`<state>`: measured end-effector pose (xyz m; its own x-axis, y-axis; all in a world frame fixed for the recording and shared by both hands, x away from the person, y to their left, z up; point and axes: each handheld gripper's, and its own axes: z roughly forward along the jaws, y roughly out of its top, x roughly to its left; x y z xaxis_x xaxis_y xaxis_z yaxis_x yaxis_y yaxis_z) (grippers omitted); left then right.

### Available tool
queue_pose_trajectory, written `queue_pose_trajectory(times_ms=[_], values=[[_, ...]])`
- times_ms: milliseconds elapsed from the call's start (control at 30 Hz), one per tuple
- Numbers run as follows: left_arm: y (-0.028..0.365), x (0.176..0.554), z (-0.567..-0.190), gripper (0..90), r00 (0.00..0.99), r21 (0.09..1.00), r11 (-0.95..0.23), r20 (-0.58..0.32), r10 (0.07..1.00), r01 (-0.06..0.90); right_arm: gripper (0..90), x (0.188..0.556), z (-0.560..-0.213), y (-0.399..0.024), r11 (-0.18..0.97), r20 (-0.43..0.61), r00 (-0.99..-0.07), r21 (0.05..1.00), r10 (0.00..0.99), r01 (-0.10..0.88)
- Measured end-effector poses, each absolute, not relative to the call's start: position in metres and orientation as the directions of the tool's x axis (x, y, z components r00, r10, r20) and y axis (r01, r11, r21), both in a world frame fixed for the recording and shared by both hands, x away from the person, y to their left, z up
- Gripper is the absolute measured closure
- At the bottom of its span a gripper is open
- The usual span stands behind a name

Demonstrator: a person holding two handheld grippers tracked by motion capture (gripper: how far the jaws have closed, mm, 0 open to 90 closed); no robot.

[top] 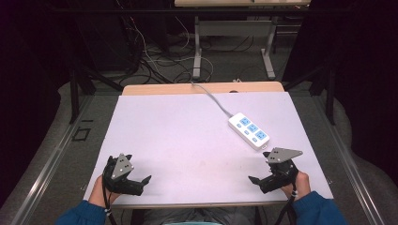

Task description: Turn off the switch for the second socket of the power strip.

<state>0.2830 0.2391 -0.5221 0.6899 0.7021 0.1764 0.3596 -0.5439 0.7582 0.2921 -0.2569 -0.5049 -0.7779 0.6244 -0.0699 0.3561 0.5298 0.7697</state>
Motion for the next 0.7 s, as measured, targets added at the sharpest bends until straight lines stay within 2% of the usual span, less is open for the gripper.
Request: queue_pose_trajectory(times_ms=[700], values=[[0.2384,0.2833,-0.5224,0.0,0.694,0.756,-0.548,0.178,0.698,0.358,0.0,0.2982,-0.5032,-0.2563,0.527,-0.073,-0.767,0.767,0.637,0.365]])
